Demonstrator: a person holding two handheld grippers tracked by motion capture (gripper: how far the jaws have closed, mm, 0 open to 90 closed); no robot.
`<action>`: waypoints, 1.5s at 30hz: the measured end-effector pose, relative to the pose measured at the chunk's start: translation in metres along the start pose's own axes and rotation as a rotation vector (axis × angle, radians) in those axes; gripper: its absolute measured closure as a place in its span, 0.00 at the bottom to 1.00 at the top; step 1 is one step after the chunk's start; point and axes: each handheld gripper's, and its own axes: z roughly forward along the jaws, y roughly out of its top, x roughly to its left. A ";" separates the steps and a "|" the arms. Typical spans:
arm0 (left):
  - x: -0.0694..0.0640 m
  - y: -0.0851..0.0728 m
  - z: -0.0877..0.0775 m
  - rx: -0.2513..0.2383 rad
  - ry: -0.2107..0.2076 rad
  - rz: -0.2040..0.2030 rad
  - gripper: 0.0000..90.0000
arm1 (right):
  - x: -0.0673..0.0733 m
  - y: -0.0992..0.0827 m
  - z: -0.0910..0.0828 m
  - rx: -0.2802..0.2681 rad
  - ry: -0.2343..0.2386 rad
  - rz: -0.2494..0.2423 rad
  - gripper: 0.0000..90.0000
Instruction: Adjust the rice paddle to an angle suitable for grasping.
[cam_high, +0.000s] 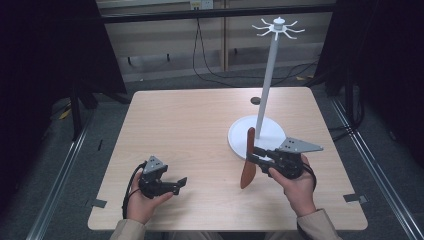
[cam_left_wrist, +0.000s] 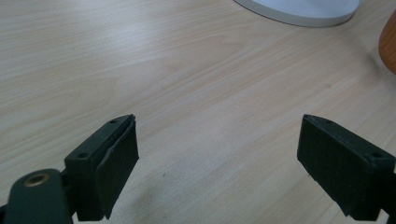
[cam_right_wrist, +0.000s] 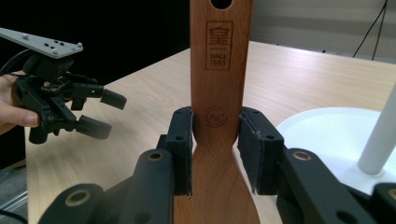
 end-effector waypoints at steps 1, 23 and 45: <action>0.000 0.000 0.000 -0.001 0.000 -0.001 0.14 | 0.000 0.001 0.000 0.000 -0.002 -0.002 0.74; -0.001 0.001 -0.001 -0.013 0.008 0.004 0.14 | 0.000 0.018 -0.015 -0.099 -0.060 -0.036 0.74; 0.000 0.001 0.000 -0.015 0.004 -0.001 0.14 | -0.015 0.062 -0.038 -0.143 -0.133 -0.044 0.74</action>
